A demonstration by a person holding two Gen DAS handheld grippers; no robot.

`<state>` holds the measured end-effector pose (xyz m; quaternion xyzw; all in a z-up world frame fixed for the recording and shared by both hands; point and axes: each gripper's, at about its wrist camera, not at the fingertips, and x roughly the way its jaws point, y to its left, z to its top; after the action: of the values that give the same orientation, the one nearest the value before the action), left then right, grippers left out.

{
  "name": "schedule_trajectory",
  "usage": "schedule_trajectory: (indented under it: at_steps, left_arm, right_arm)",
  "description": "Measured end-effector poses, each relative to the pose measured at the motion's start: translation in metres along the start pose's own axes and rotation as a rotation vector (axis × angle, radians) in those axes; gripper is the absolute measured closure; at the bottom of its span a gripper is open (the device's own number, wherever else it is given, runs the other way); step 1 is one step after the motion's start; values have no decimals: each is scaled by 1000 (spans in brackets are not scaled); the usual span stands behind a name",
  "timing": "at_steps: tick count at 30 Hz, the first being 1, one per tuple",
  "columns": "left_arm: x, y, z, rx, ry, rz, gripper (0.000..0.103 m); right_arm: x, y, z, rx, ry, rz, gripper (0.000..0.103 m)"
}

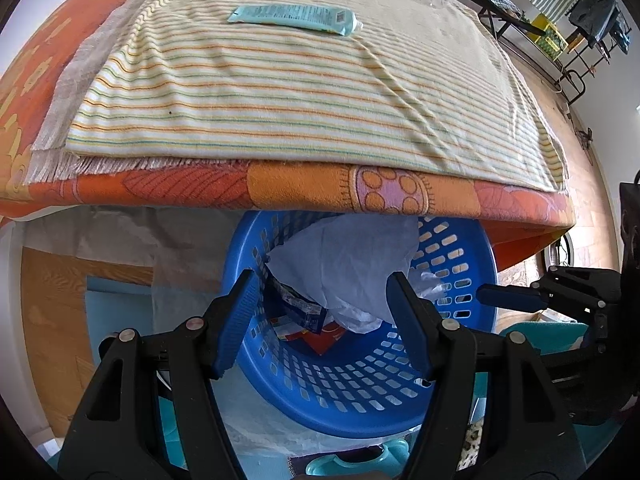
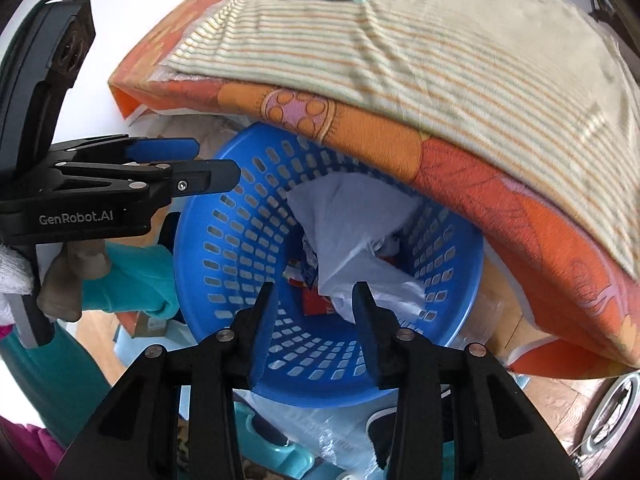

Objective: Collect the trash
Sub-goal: 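Open both tools to drop the packet and bag into the basket, then move both tools back over the bed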

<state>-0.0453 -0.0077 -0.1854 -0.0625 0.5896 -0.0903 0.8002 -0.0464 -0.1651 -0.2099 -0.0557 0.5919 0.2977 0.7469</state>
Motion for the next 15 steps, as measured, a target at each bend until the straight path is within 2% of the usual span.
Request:
schedule_trajectory:
  at_steps: [15]
  left_arm:
    - [-26,-2,23,-21,-92,8,35]
  right_arm:
    - [-46,3,16,-40,-168,-114,65]
